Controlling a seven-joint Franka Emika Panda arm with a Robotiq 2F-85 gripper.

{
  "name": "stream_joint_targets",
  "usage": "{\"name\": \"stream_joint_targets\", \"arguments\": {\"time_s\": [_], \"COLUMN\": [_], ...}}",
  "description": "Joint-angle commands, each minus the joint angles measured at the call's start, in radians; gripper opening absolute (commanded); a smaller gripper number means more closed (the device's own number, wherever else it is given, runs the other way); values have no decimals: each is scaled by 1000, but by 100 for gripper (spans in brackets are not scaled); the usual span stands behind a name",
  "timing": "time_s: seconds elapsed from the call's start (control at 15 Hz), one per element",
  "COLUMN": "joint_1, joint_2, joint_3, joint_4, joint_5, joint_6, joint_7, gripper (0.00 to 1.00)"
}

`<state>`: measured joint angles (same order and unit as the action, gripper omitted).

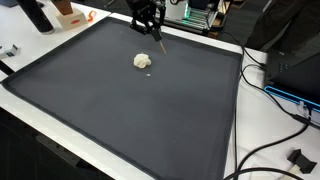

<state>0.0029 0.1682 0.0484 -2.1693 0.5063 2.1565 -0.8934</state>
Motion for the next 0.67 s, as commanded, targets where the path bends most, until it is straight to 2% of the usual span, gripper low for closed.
{"name": "stream_joint_targets", "arguments": {"time_s": [0.0,0.6], "joint_1": [-32,-73], "joint_2": [41,86], "joint_3": [11,3], "joint_4": [22,32], "joint_5": [70,123], "joint_6": [-23,-1], "joint_7": [-15,47], "gripper": [3,3]}}
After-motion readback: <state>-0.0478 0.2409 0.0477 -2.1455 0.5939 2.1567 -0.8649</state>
